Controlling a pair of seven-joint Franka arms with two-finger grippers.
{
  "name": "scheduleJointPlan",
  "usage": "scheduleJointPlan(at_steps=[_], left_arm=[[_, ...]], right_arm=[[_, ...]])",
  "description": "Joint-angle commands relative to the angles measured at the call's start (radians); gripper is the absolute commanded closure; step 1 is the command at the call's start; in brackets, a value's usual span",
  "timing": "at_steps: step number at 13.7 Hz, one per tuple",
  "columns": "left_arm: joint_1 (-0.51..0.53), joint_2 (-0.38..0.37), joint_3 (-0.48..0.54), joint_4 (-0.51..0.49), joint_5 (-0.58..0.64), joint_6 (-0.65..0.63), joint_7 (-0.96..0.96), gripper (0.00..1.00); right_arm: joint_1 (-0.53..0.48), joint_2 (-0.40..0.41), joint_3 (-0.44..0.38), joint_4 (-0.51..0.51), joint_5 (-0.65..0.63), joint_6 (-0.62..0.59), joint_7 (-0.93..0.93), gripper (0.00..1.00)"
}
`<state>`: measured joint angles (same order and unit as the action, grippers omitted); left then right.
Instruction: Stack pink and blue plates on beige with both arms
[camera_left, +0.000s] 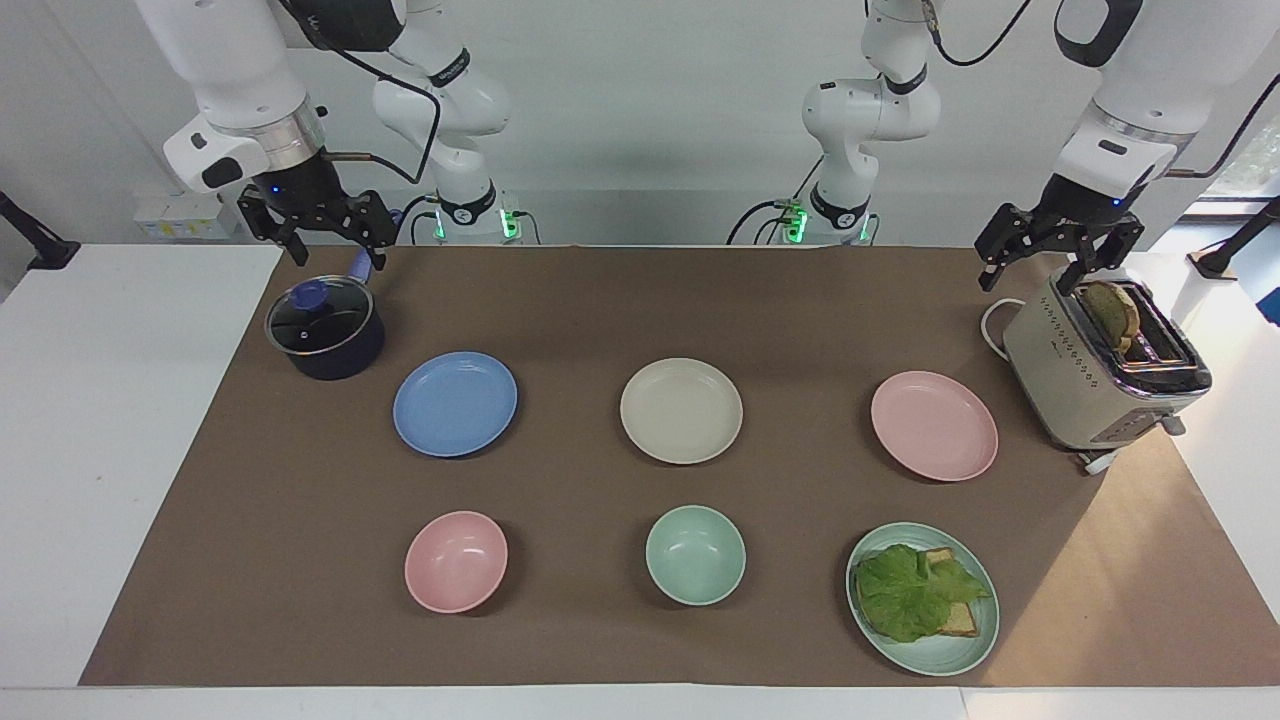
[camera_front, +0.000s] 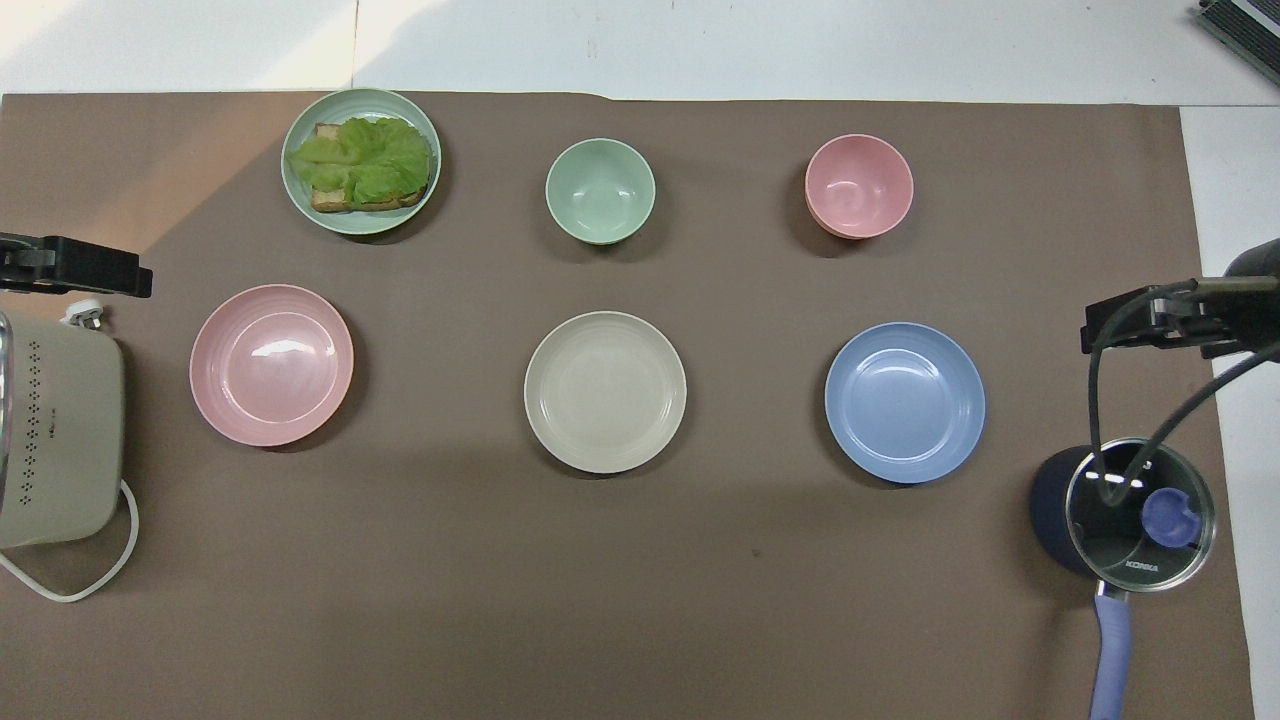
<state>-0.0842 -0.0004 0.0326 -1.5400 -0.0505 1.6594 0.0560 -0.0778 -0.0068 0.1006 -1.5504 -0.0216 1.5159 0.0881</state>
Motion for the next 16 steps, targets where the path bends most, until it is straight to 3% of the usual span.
scheduleJointPlan(at_steps=[1, 13, 16], left_arm=[[0.001, -0.001, 0.001, 0.015, 0.017, -0.015, 0.002, 0.00], [0.006, -0.001, 0.004, 0.015, 0.020, -0.015, 0.002, 0.00], [0.049, -0.027, 0.012, -0.067, 0.011, -0.006, -0.004, 0.00]], right_arm=[[-0.005, -0.007, 0.007, -0.008, -0.006, 0.009, 0.005, 0.00], [-0.017, -0.005, 0.004, -0.008, -0.003, 0.007, -0.001, 0.00], [-0.017, -0.005, 0.004, -0.008, -0.003, 0.006, 0.002, 0.00]])
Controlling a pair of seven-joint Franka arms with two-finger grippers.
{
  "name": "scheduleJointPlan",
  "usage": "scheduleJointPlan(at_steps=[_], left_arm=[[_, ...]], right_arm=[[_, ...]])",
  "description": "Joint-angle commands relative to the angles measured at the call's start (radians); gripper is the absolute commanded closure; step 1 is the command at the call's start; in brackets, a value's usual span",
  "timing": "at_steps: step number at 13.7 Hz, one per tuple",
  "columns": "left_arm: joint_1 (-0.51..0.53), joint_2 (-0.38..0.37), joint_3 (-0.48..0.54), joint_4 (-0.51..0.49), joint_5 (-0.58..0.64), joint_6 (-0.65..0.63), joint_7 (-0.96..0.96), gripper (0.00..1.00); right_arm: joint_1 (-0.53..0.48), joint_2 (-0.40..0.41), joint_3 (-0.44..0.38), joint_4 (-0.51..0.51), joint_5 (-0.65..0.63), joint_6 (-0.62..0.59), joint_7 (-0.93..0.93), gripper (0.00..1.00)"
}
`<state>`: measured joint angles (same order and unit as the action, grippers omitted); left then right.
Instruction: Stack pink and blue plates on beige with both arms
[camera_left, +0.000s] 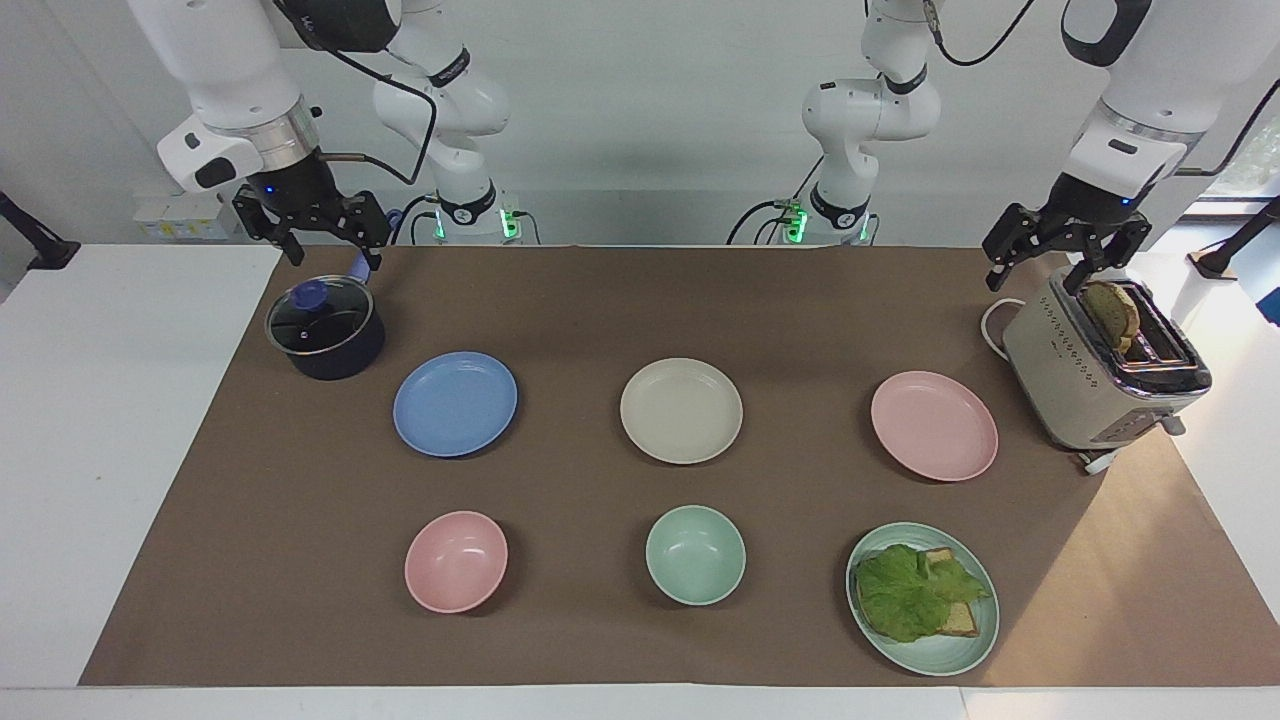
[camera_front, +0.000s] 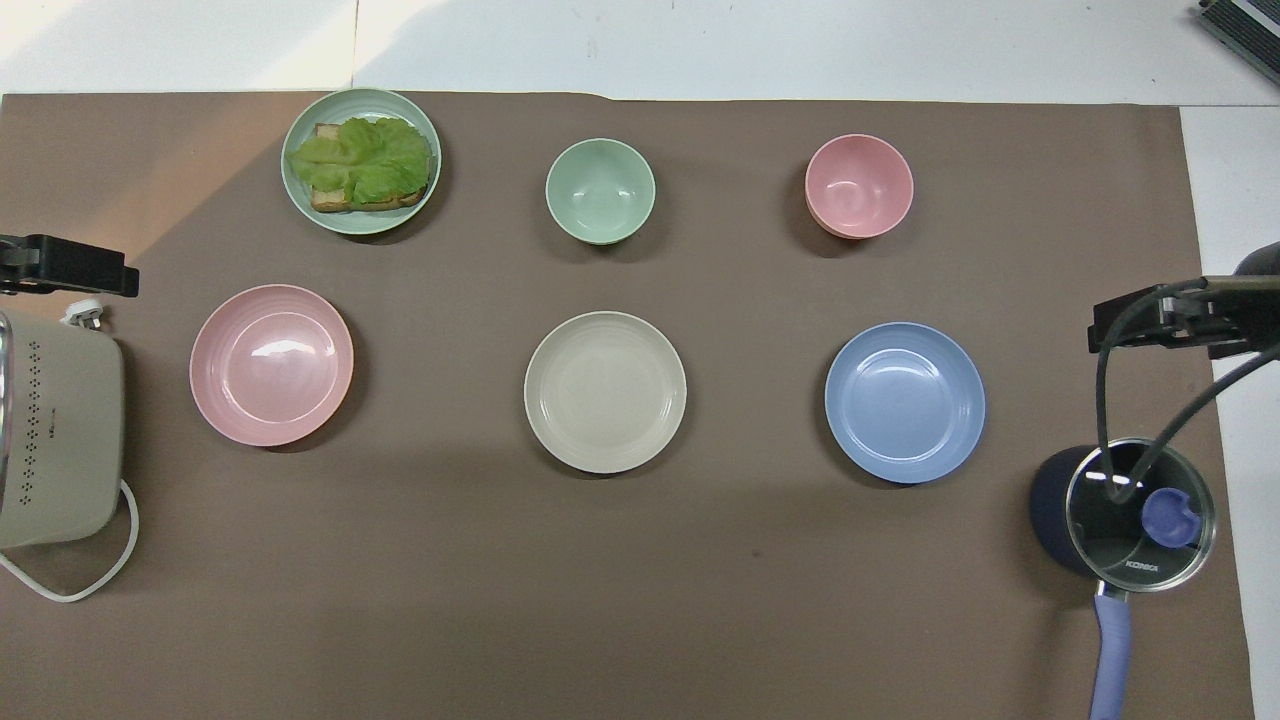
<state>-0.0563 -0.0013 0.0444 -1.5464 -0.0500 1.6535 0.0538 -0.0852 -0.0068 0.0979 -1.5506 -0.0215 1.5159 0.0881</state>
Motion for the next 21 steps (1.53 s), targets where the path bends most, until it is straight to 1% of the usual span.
scheduleJointPlan(at_steps=[1, 2, 4, 5, 7, 9, 13, 17, 19, 21], left_arm=[[0.021, -0.022, 0.000, -0.095, 0.010, 0.009, -0.002, 0.00], [0.022, -0.016, 0.000, -0.141, 0.010, 0.029, 0.001, 0.00], [0.038, -0.019, 0.002, -0.248, 0.010, 0.156, 0.006, 0.00], [0.058, -0.011, 0.000, -0.277, 0.010, 0.213, 0.006, 0.00], [0.062, 0.021, 0.002, -0.325, 0.010, 0.277, 0.008, 0.00], [0.084, 0.038, 0.000, -0.366, 0.010, 0.336, 0.009, 0.00], [0.095, 0.159, 0.000, -0.386, 0.010, 0.420, 0.004, 0.00], [0.121, 0.193, 0.000, -0.457, 0.010, 0.505, 0.006, 0.00], [0.139, 0.193, 0.000, -0.507, 0.010, 0.563, 0.000, 0.00], [0.144, 0.201, 0.000, -0.529, 0.010, 0.577, -0.003, 0.00]], right_arm=[[-0.008, -0.005, 0.006, -0.008, -0.003, 0.006, 0.002, 0.00], [-0.010, -0.005, 0.006, -0.008, -0.001, 0.006, 0.002, 0.00], [-0.010, -0.005, 0.006, -0.008, -0.003, 0.006, 0.004, 0.00], [-0.008, -0.007, 0.006, -0.009, -0.001, 0.006, 0.005, 0.00], [-0.008, -0.009, 0.006, -0.011, -0.001, 0.006, 0.005, 0.00], [-0.010, -0.012, 0.006, -0.020, -0.001, 0.006, 0.005, 0.00], [-0.010, -0.013, 0.006, -0.022, -0.001, 0.006, 0.005, 0.00], [-0.010, -0.013, 0.002, -0.023, -0.001, 0.006, -0.001, 0.00], [-0.010, -0.013, 0.000, -0.025, -0.001, 0.006, -0.002, 0.00], [-0.010, -0.015, 0.000, -0.025, -0.001, 0.006, -0.002, 0.00]])
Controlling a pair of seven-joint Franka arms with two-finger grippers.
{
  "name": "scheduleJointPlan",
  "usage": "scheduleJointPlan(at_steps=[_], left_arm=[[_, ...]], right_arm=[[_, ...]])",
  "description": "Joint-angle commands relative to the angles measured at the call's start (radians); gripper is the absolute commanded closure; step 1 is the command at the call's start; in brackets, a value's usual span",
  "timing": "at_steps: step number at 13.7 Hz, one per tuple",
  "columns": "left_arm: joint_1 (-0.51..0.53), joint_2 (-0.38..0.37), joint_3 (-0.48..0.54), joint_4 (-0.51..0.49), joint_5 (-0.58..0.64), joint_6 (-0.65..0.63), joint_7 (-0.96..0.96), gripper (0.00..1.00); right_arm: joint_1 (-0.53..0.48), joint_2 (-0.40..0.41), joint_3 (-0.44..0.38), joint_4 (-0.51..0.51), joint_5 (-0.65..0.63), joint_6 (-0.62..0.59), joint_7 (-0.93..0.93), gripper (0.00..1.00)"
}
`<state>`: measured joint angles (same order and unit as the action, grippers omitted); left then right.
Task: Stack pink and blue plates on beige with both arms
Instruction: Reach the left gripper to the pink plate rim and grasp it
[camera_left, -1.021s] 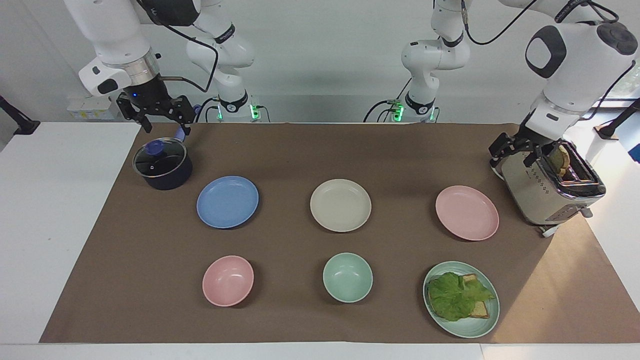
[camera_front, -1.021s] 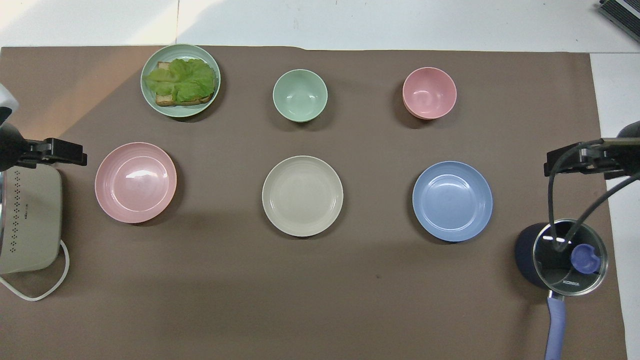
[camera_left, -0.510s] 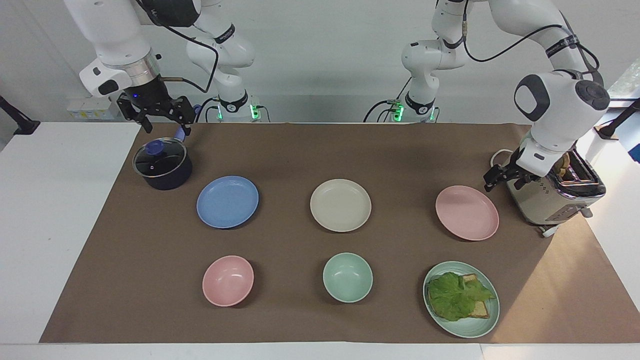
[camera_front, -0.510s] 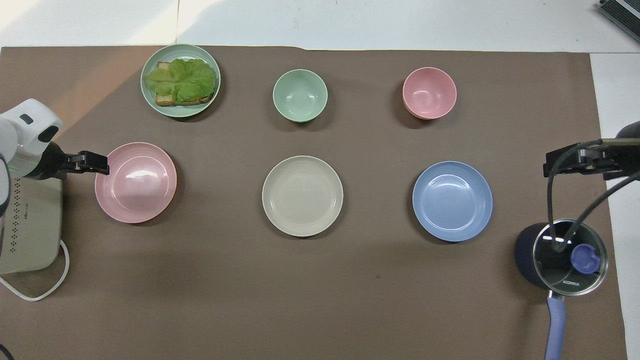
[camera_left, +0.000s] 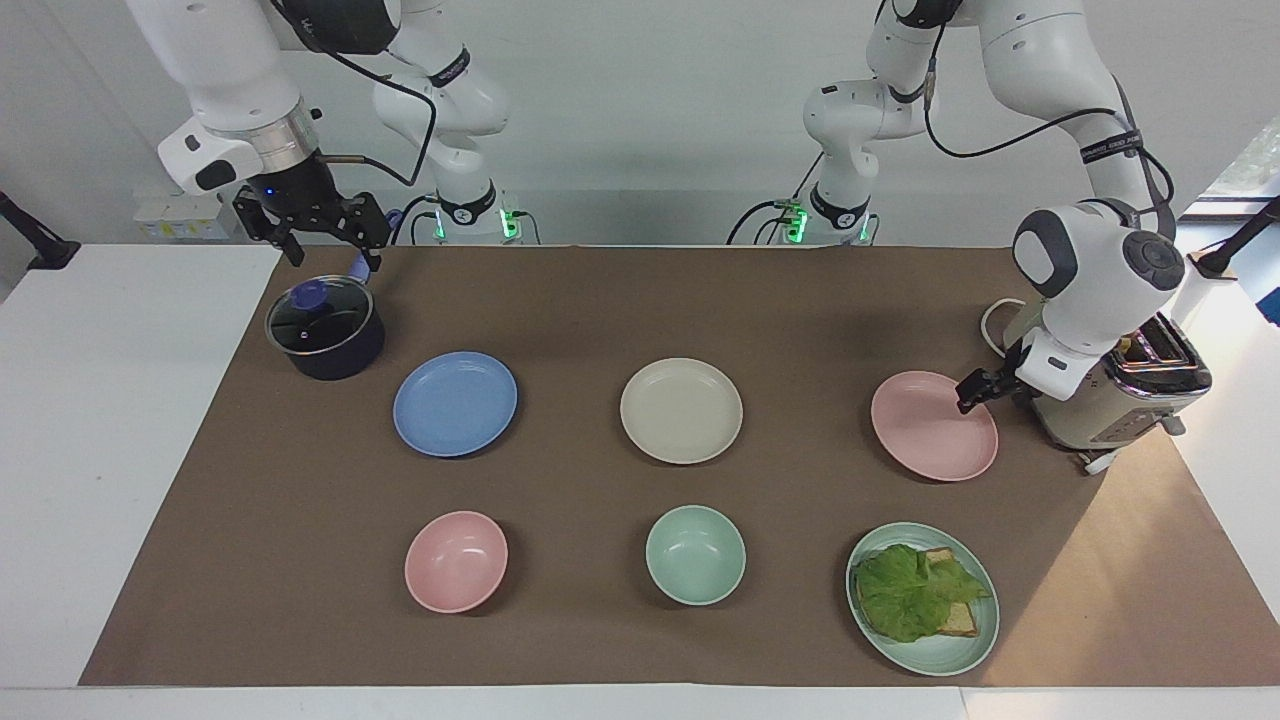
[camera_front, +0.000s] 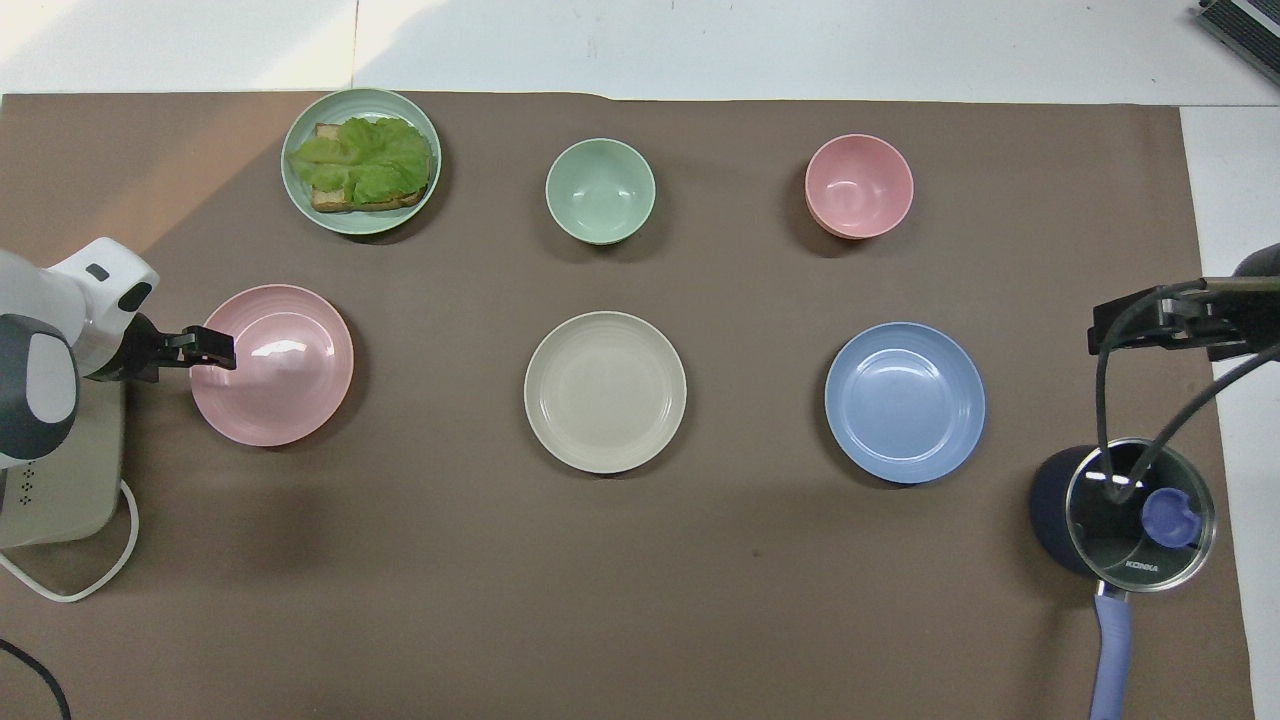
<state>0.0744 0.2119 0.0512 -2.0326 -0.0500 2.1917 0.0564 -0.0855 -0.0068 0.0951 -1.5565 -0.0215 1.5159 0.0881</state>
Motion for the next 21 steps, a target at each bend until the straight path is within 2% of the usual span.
scheduleJointPlan(at_steps=[1, 5, 6, 7, 8, 9, 10, 14, 17, 21], left_arm=[[0.015, -0.012, -0.007, -0.047, 0.010, 0.031, -0.006, 0.00], [0.016, -0.012, -0.007, -0.075, 0.010, 0.031, -0.012, 0.00], [0.015, -0.014, -0.007, -0.075, 0.010, 0.025, -0.026, 0.06], [0.015, -0.014, -0.007, -0.075, 0.010, 0.020, -0.036, 0.50], [0.015, -0.014, -0.007, -0.075, 0.010, 0.017, -0.037, 0.76], [0.015, -0.014, -0.007, -0.075, 0.010, 0.017, -0.035, 0.93], [0.015, -0.014, -0.007, -0.075, 0.010, 0.017, -0.035, 0.98], [0.010, -0.014, -0.007, -0.075, 0.010, 0.005, -0.035, 1.00], [0.002, -0.012, -0.007, -0.040, 0.010, -0.052, -0.032, 1.00], [-0.025, -0.011, -0.020, 0.124, -0.017, -0.284, -0.040, 1.00]], right_arm=[[-0.011, -0.013, 0.002, -0.019, -0.001, 0.006, -0.002, 0.00], [-0.011, -0.015, 0.002, -0.019, -0.001, 0.006, -0.002, 0.00], [-0.011, -0.015, 0.002, -0.019, -0.001, 0.006, -0.004, 0.00], [-0.011, -0.015, 0.002, -0.019, -0.001, 0.006, -0.004, 0.00], [-0.013, -0.015, 0.002, -0.022, -0.001, 0.006, -0.004, 0.00], [-0.011, -0.016, 0.002, -0.026, -0.001, 0.006, -0.004, 0.00], [-0.011, -0.021, 0.002, -0.030, -0.001, 0.006, -0.004, 0.00], [-0.013, -0.024, 0.000, -0.037, -0.001, 0.007, -0.004, 0.00], [-0.013, -0.024, 0.000, -0.037, -0.001, 0.007, -0.004, 0.00], [-0.013, -0.024, 0.000, -0.037, -0.001, 0.007, -0.005, 0.00]])
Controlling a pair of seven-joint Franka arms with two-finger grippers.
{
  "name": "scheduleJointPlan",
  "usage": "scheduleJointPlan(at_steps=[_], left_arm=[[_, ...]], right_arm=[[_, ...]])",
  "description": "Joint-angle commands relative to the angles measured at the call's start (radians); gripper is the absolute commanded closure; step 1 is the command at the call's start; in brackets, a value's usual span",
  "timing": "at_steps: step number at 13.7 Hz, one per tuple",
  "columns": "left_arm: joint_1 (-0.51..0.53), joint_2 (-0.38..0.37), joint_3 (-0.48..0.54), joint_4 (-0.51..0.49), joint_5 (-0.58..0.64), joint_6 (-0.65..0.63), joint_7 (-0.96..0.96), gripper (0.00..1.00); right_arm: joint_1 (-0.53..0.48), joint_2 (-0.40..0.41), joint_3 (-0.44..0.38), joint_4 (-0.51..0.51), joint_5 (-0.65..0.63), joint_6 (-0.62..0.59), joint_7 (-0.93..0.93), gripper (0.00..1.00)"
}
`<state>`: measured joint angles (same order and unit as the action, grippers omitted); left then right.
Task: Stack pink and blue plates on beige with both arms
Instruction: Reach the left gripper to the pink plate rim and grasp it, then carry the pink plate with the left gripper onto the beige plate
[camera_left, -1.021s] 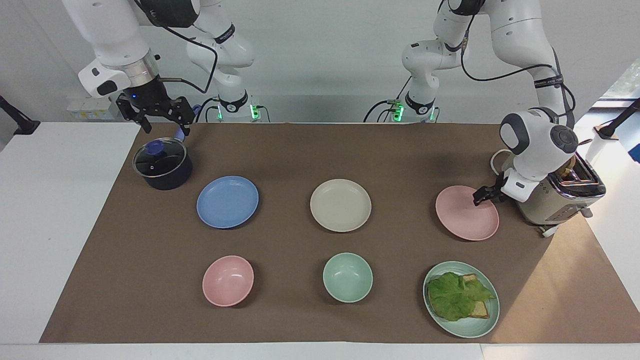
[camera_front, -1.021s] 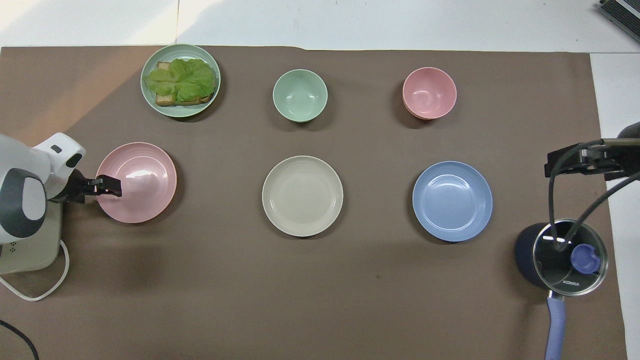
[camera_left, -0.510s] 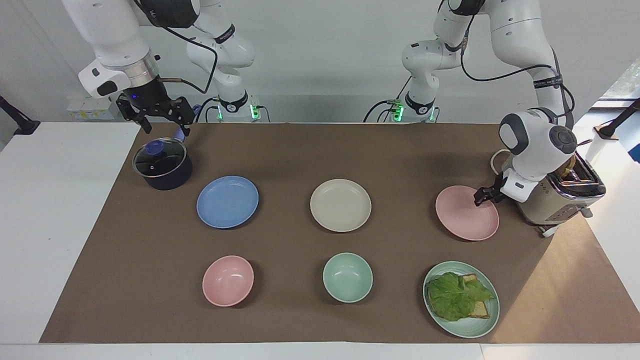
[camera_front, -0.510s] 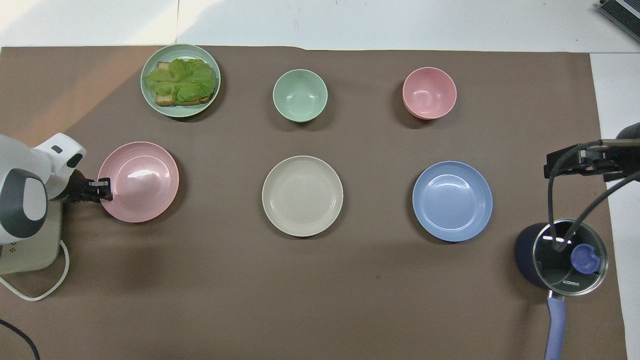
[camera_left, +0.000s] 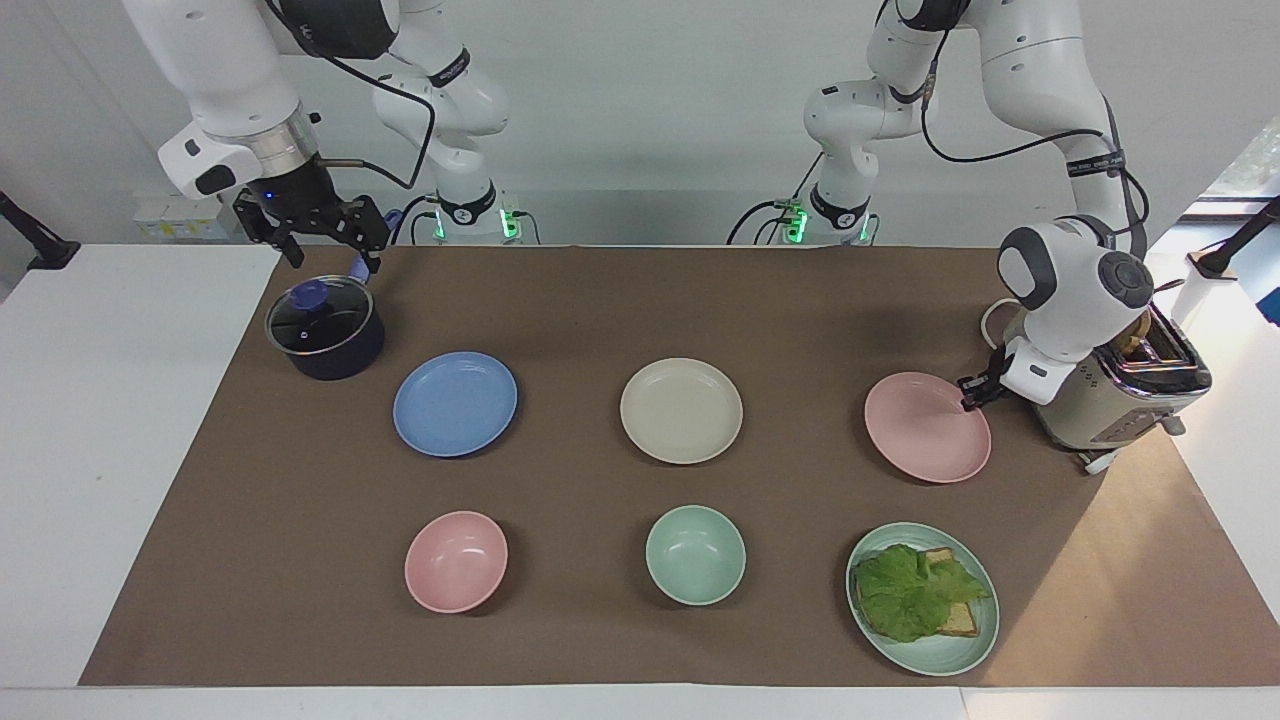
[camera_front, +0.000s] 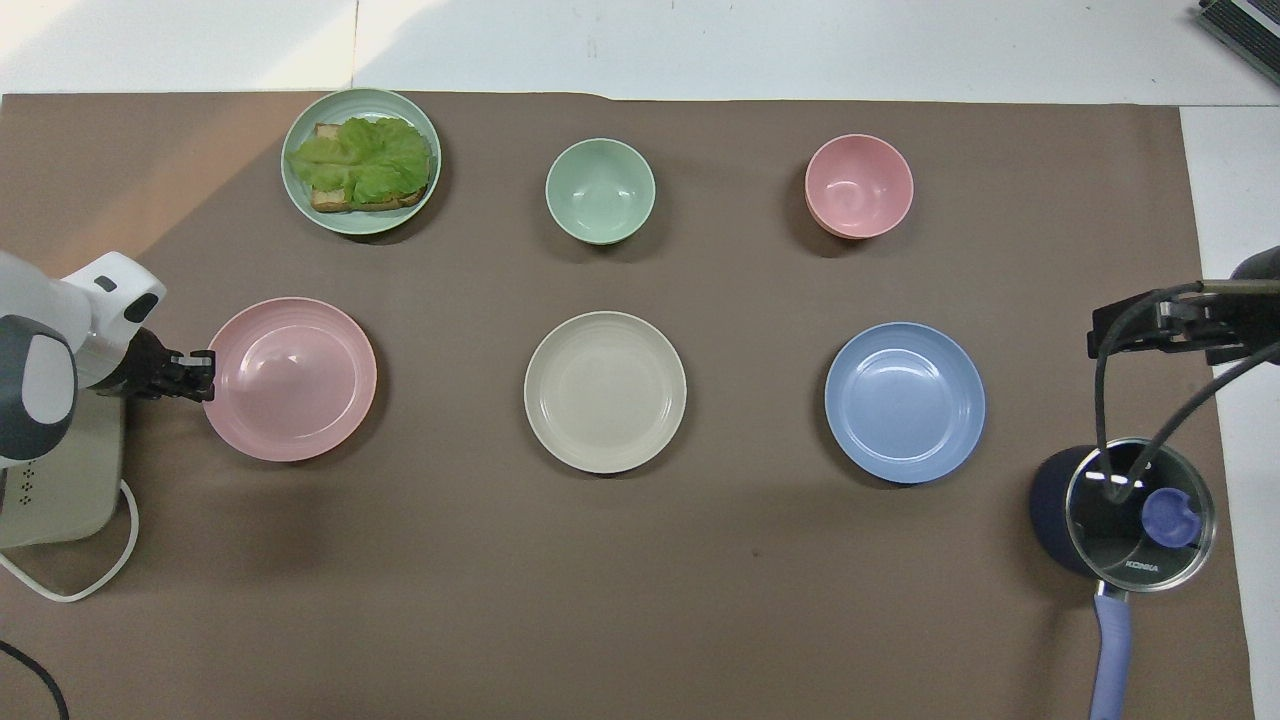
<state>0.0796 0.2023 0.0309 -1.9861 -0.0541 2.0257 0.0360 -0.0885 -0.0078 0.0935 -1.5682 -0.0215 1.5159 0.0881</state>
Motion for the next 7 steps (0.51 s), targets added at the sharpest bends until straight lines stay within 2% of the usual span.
scheduleJointPlan(at_steps=[1, 4, 7], left_arm=[[-0.049, -0.003, 0.000, 0.107, -0.048, -0.154, -0.040, 1.00], [-0.107, -0.015, -0.023, 0.157, -0.061, -0.235, -0.180, 1.00], [-0.210, -0.020, -0.040, 0.191, -0.093, -0.283, -0.364, 1.00]], right_arm=[[-0.010, -0.023, 0.002, -0.026, -0.001, 0.007, -0.004, 0.00], [-0.010, -0.023, 0.002, -0.026, -0.001, 0.007, -0.005, 0.00], [-0.010, -0.023, 0.002, -0.026, -0.001, 0.009, -0.004, 0.00]])
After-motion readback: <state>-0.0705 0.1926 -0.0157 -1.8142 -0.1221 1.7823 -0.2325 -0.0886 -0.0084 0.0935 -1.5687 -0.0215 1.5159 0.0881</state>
